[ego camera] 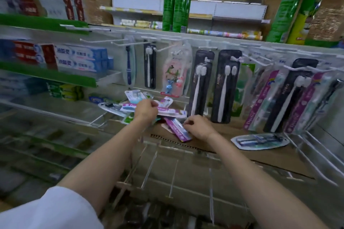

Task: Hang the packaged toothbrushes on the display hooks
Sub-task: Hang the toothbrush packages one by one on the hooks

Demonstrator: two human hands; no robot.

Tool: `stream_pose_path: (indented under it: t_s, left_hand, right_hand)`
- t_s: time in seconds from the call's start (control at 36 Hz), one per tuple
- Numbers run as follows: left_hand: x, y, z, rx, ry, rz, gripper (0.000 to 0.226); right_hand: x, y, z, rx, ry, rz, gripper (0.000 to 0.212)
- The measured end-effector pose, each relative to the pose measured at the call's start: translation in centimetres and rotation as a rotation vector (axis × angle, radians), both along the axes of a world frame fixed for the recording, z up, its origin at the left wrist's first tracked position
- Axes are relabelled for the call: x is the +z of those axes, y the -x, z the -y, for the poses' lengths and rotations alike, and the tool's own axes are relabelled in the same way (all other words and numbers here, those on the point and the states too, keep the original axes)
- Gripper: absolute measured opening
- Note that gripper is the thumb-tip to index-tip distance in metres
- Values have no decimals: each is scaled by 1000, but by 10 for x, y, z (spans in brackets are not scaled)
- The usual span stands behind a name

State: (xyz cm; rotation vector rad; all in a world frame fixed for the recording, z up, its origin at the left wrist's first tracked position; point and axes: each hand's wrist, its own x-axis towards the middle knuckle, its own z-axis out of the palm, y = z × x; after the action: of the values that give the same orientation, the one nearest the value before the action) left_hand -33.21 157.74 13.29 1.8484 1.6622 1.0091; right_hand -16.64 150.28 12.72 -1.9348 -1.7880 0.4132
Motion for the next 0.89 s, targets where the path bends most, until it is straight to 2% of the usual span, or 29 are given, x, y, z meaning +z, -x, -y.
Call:
stream_pose_path:
  t_s: [0.17, 0.25, 0.31, 0.33, 0.39, 0.44, 0.53, 0.64, 0.69, 0.78, 0.83, 0.89]
  left_hand:
    - [4, 19, -33, -206, 32, -365, 34]
    - [5, 23, -48, -327, 50, -555, 33]
    - [5, 26, -55, -351, 1, -622, 32]
    - [6, 28, -57, -358, -18, -627, 29]
    - [6, 31, -63, -377, -67, -622, 28]
    - [7, 32, -72, -399, -104, -618, 37]
    - [9, 33, -81, -455, -96, -576, 45]
    - [14, 38, -86, -512, -19, -469, 35]
    - [17, 41, -86, -496, -15, -446, 22]
    - [21, 47, -84, -453, 13, -386, 22]
    - [22, 51, -85, -431, 62, -318, 36]
    - [22, 55, -84, -417, 112, -245, 45]
  right_hand:
    - [0, 29, -28, -52, 0, 22, 26]
    - [-1, 40, -39, -74, 36, 78, 18]
    - [-1, 45, -46, -124, 34, 70, 28]
    - [-1, 47, -50, -154, 32, 50, 31]
    - [-2, 51, -56, -207, 44, 26, 22]
    - [-2, 54, -62, -252, 63, 8, 13]
    - [2, 58, -65, -320, 79, -73, 13]
    - [7, 60, -64, -402, 71, -176, 27]
    - [7, 59, -65, -438, 66, -226, 26]
    - [7, 59, -67, -459, 64, -363, 12]
    - [8, 61, -66, -459, 87, -492, 26]
    - [12, 64, -62, -420, 119, -628, 23]
